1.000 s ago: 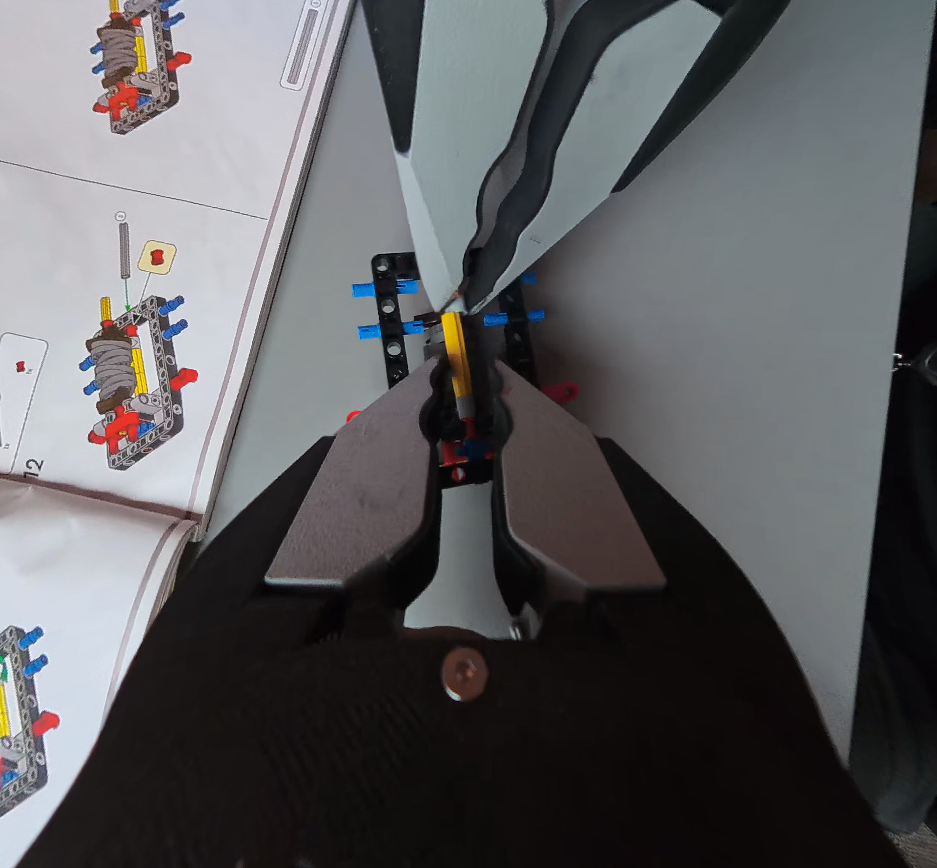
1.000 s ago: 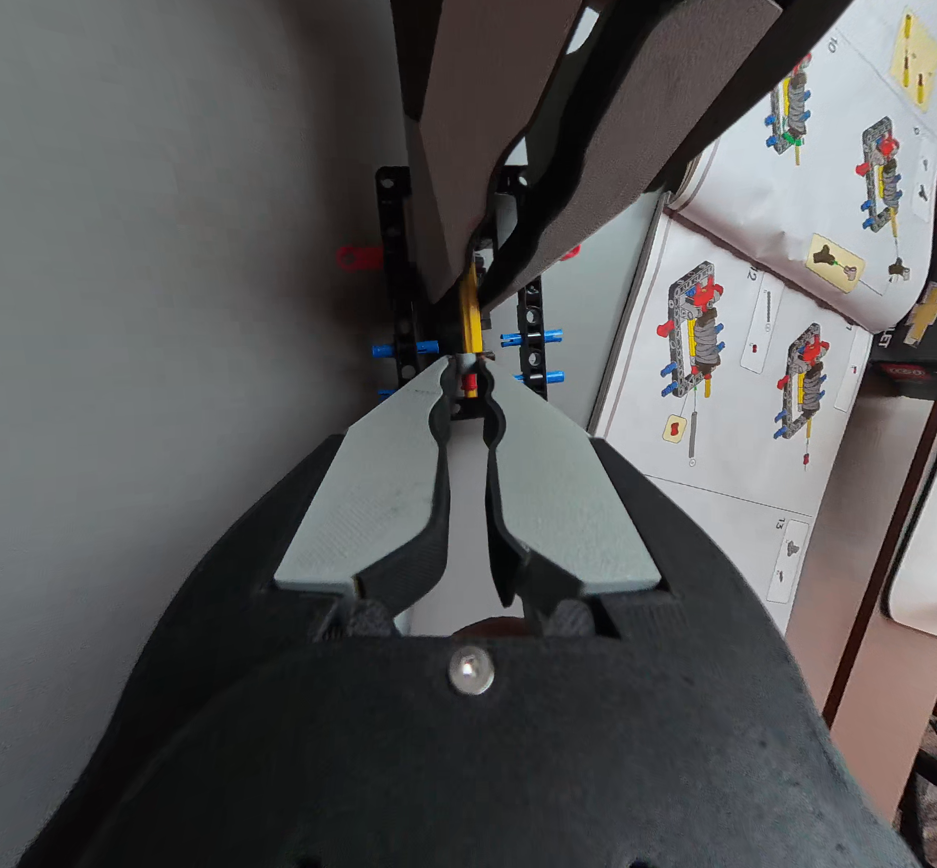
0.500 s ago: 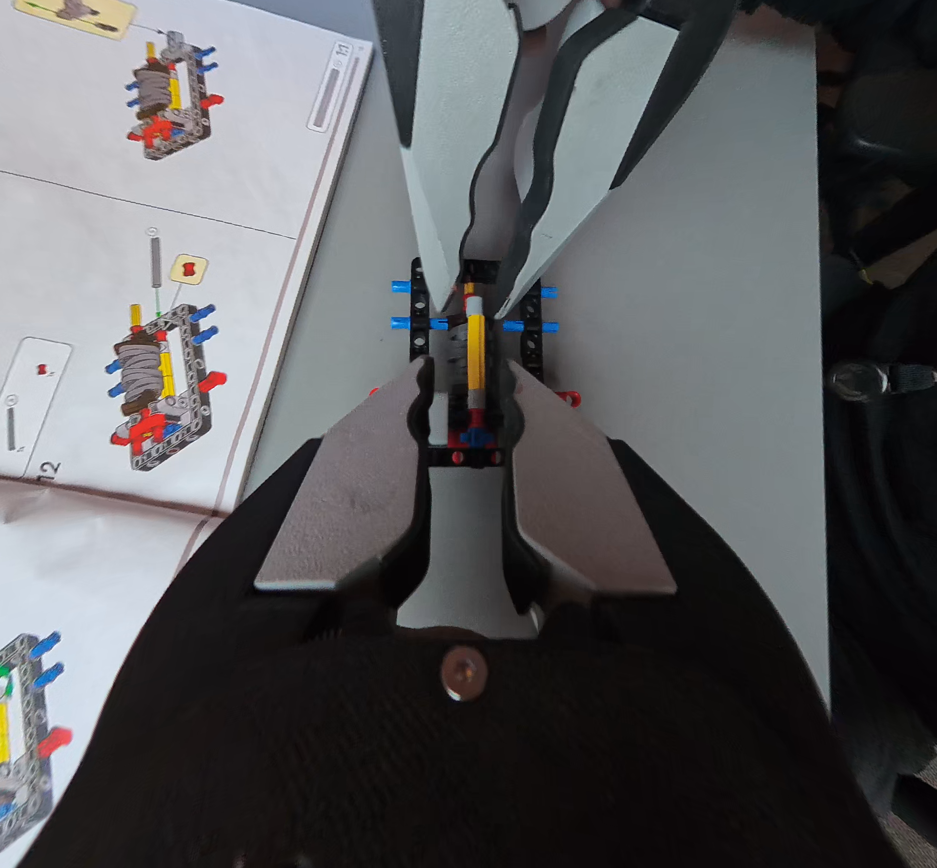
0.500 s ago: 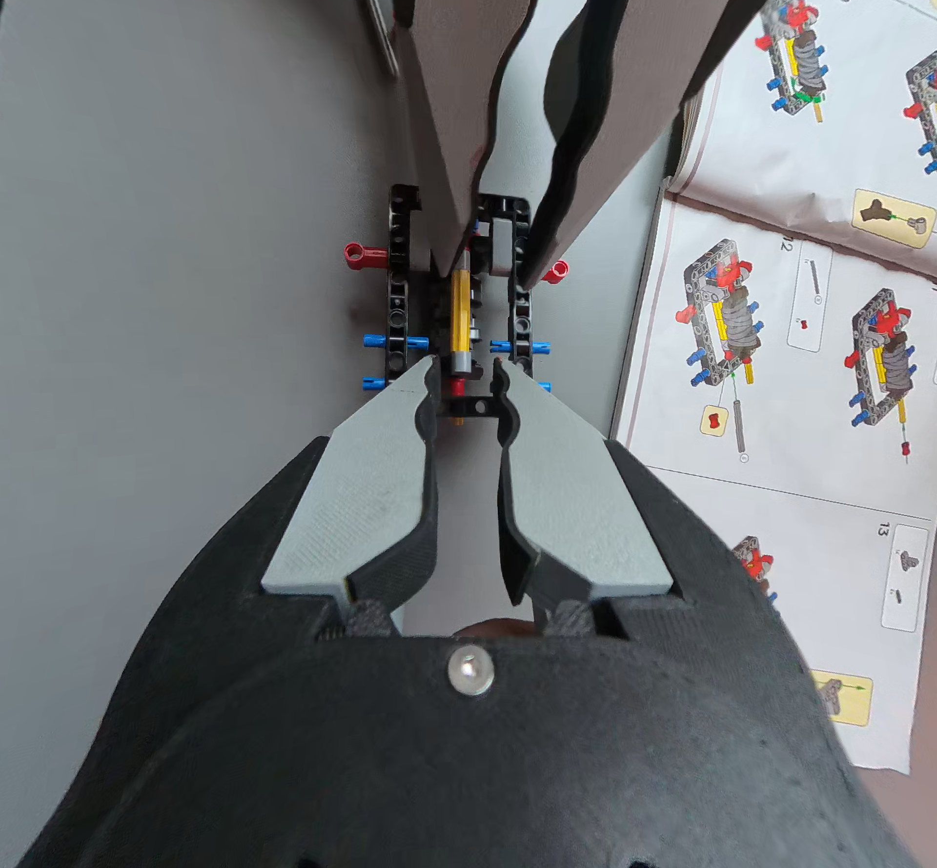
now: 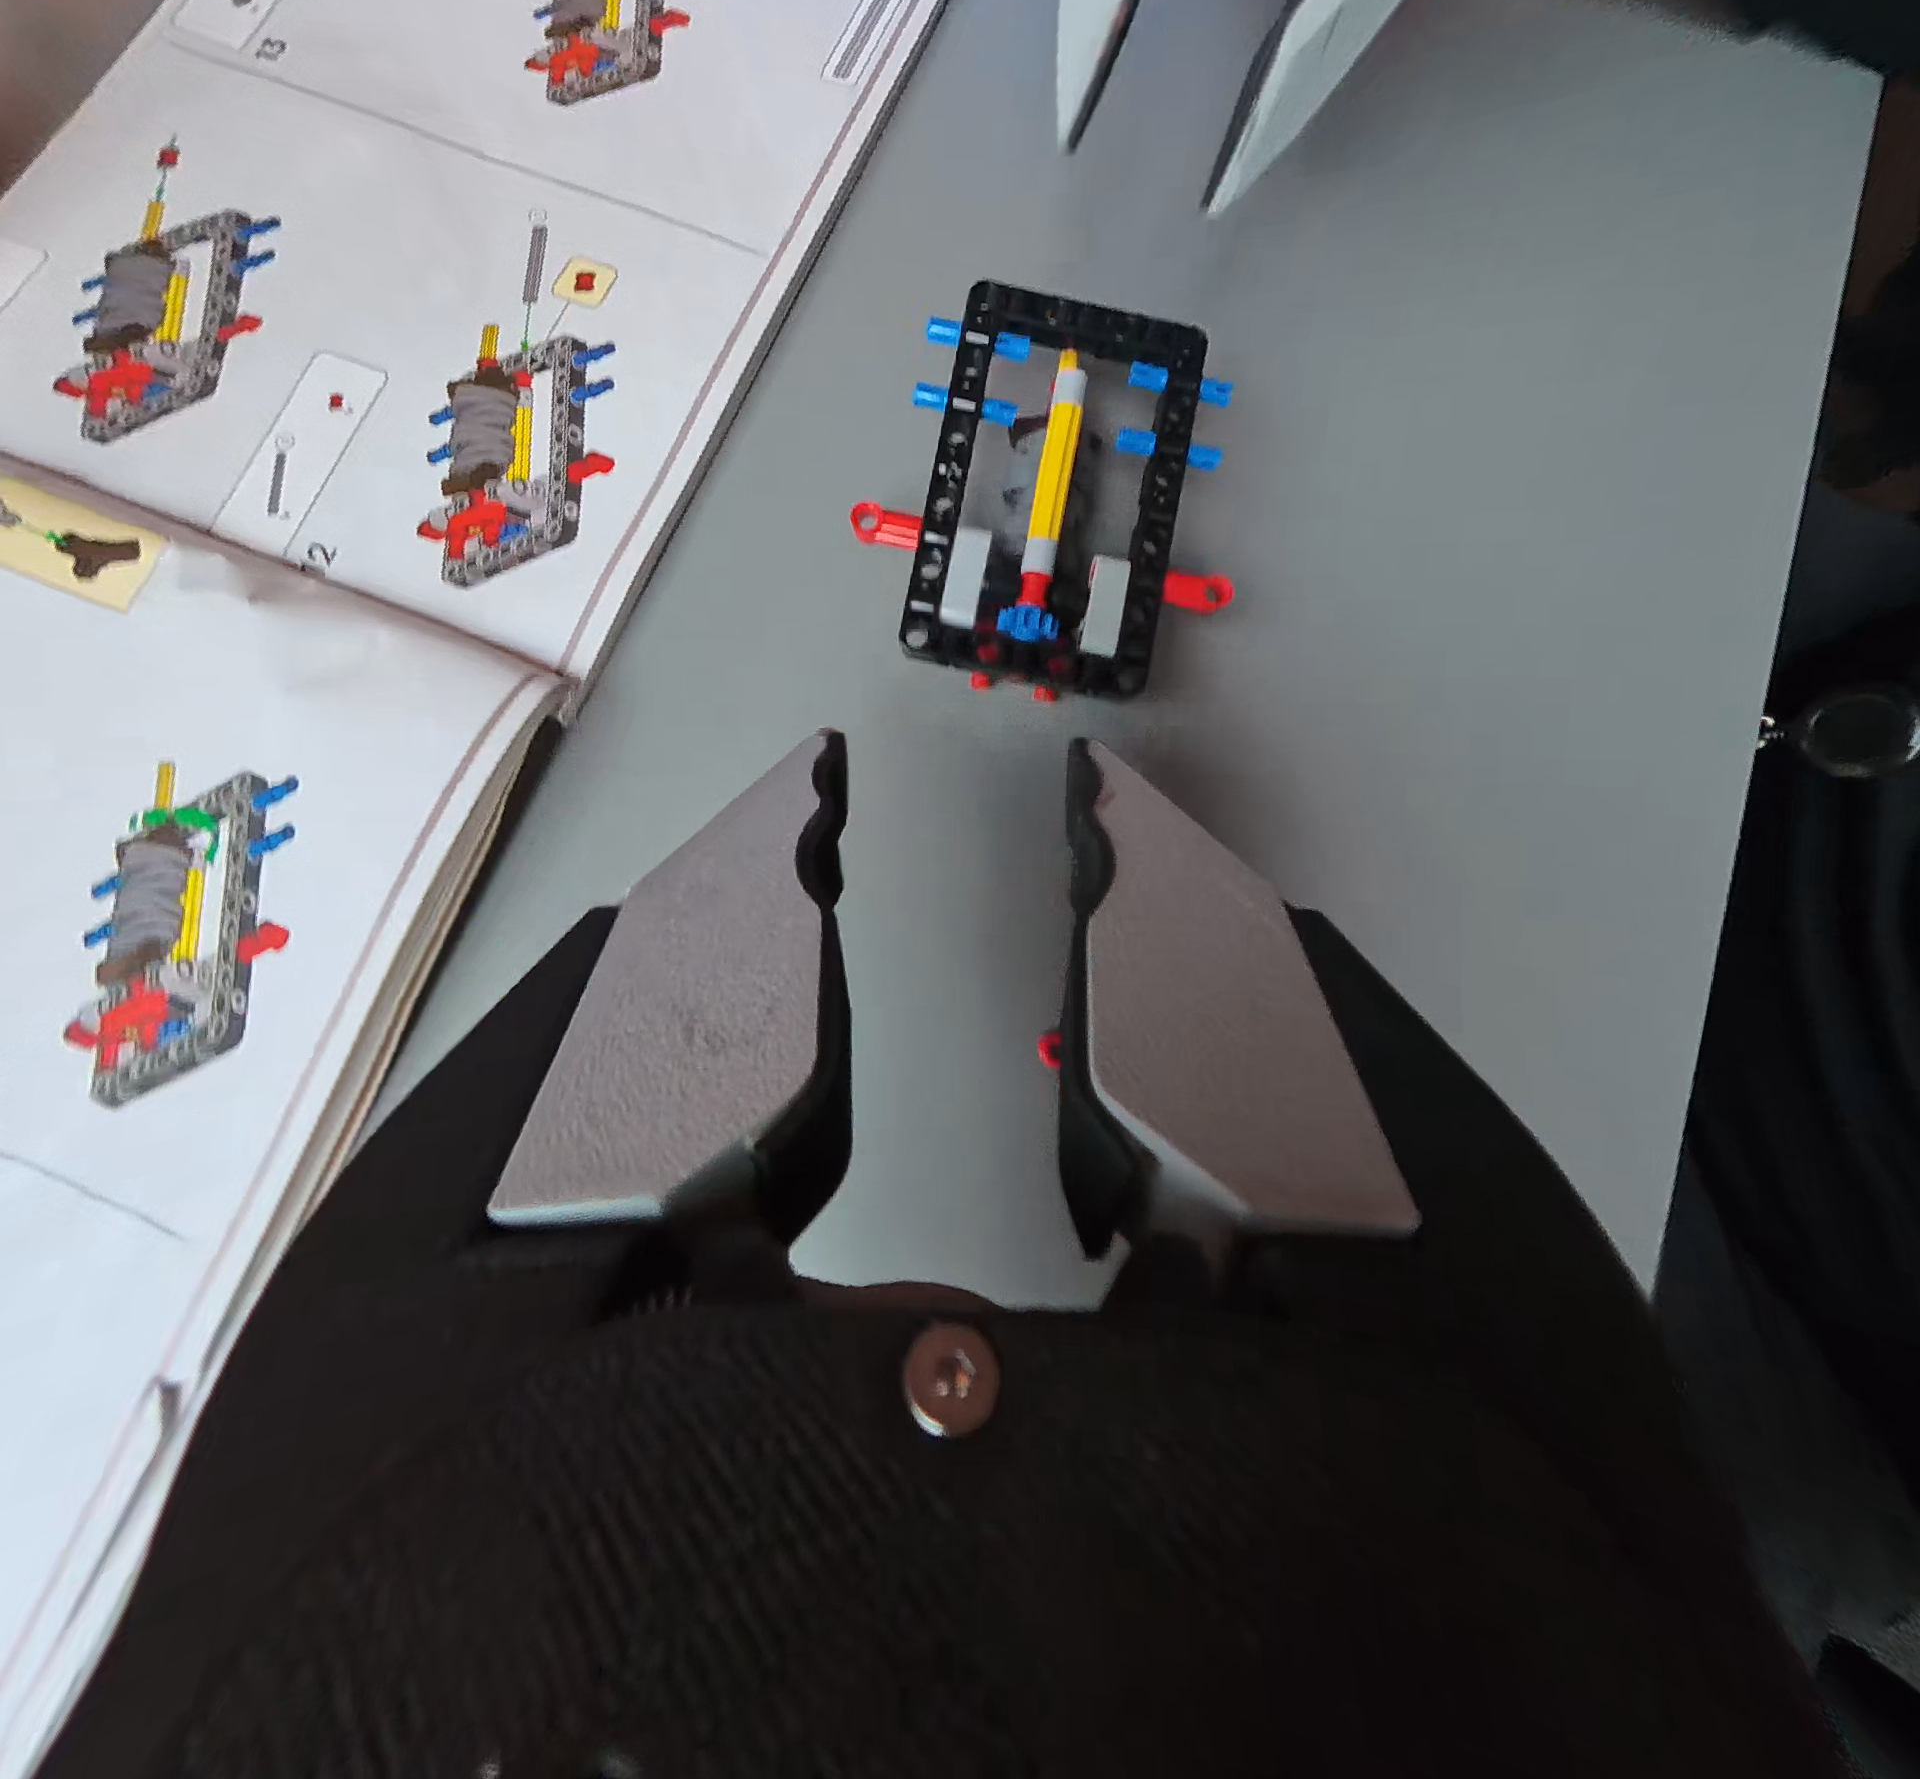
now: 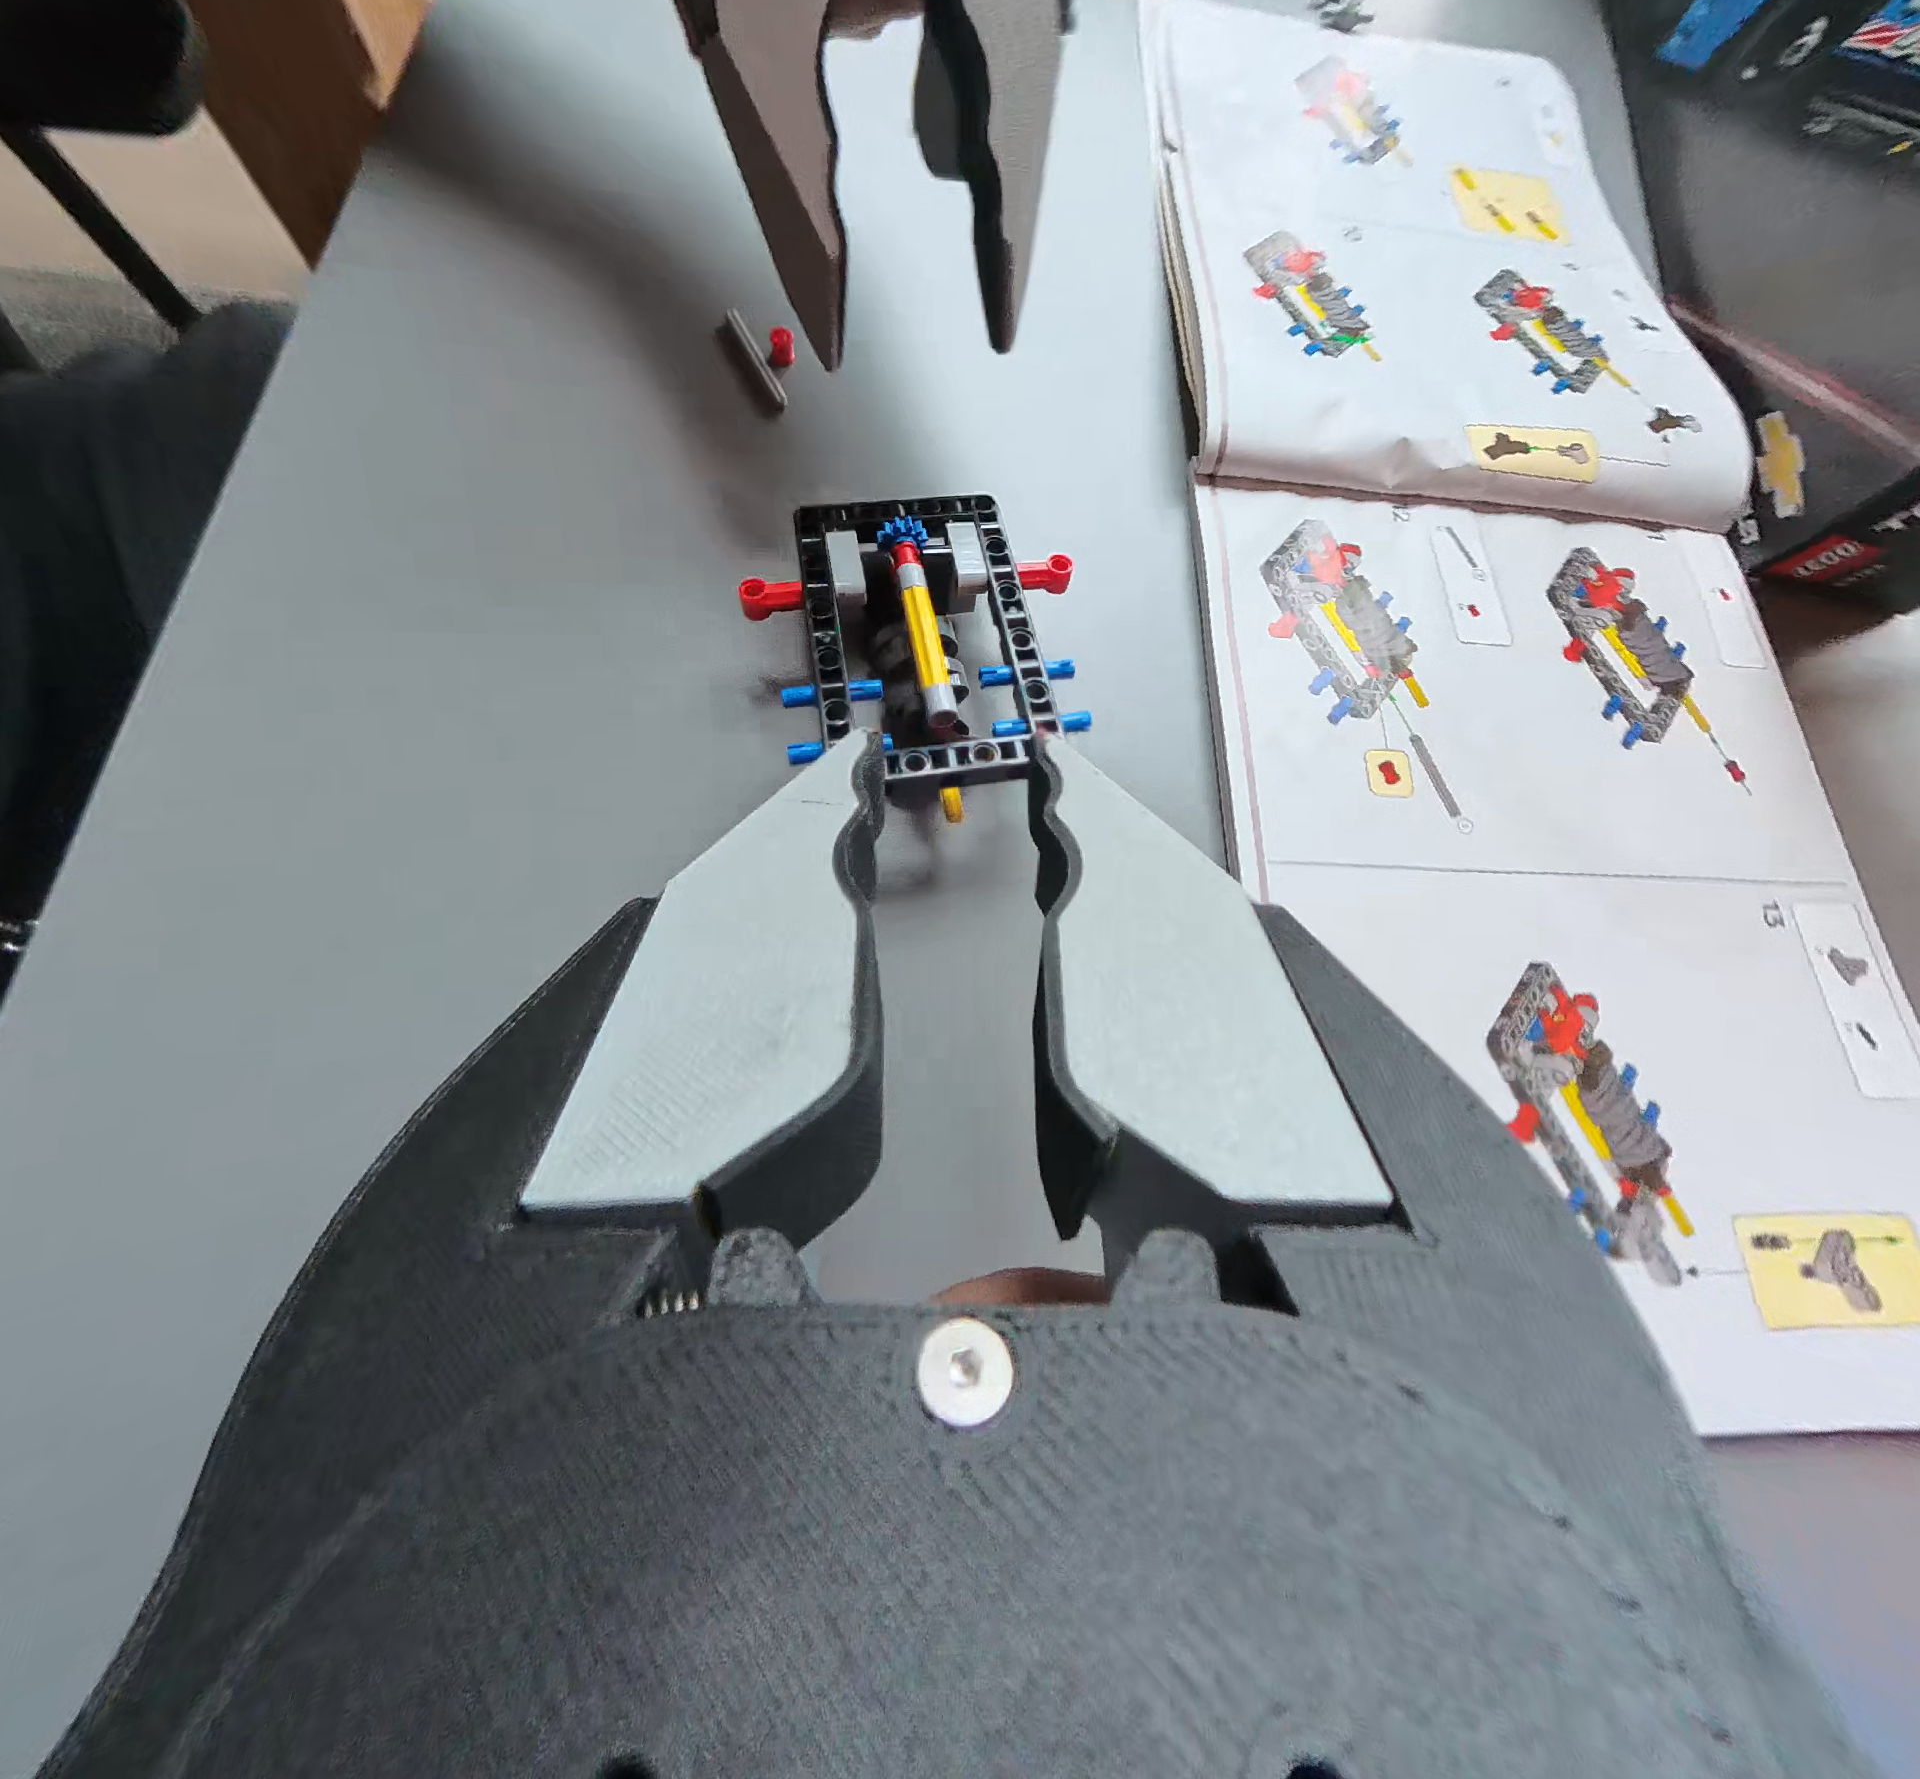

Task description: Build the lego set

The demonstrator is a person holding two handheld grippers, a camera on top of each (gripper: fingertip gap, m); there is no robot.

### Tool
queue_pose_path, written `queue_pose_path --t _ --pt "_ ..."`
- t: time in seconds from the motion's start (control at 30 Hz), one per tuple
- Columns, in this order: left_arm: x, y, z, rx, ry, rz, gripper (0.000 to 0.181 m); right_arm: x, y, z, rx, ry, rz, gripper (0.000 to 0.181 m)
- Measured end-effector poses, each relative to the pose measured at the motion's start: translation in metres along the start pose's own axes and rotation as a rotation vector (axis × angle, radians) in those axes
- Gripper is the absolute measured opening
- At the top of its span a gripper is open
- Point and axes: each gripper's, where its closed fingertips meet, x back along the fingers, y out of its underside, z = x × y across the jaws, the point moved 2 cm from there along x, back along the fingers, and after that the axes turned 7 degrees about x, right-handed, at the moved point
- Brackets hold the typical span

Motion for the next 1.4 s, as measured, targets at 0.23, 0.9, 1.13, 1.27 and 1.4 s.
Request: queue_pose_path --t 0.23,0.9,1.13,1.27,1.4 --pt "0.025 0.031 0.006 0.106 -0.009 0.073 0.050 0.023 0.007 -0.007 -0.148 0.101 0.208 0.033" --pt "0.053 0.074 -0.001 0.433 -0.234 0.298 0.047 0.039 0.017 0.024 -0.385 0.281 0.268 0.036" --pt "0.044 0.086 0.005 0.413 -0.261 0.205 0.050 0.031 0.024 0.021 -0.365 0.278 0.227 0.036" --pt "0.039 0.088 0.009 0.403 -0.229 0.172 0.050 0.029 0.023 0.017 -0.357 0.260 0.229 0.036" --pt "0.032 0.086 0.012 0.368 -0.184 0.138 0.050 0.024 0.025 0.016 -0.356 0.251 0.224 0.036"
